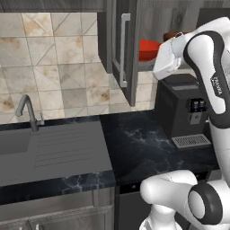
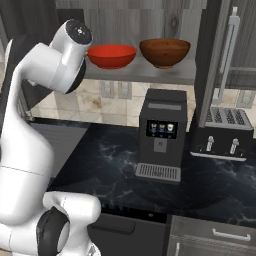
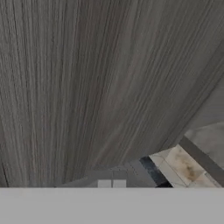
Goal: Move the bowls from the cabinet to the plates on the dining table.
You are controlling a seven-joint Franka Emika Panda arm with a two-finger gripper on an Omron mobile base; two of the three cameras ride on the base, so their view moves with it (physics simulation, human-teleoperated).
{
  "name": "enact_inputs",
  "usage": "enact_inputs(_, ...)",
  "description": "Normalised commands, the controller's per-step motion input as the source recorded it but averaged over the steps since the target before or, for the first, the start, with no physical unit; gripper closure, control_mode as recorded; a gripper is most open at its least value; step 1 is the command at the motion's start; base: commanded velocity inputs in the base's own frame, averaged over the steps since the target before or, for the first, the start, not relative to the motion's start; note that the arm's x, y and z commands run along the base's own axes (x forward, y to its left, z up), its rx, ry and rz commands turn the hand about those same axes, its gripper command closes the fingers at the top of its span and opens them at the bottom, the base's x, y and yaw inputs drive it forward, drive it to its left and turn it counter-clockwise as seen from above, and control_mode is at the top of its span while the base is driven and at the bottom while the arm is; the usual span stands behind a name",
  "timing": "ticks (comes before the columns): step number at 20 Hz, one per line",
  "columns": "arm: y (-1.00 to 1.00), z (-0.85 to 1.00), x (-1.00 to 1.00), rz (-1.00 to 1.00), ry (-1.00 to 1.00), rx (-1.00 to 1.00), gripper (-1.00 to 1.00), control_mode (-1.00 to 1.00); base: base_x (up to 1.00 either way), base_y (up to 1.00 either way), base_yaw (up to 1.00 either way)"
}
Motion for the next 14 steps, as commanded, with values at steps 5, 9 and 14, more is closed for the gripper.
enact_inputs(5, -0.12, 0.0, 0.06, -0.23, 0.0, 0.03, 1.0, -1.0, 0.0, 0.0, 0.0)
enact_inputs(9, -0.09, 0.0, 0.16, -0.26, 0.0, 0.04, 1.0, -1.0, 0.0, 0.0, 0.0)
enact_inputs(14, -0.09, 0.0, 0.19, -0.23, 0.01, 0.1, 1.0, -1.0, 0.0, 0.0, 0.0)
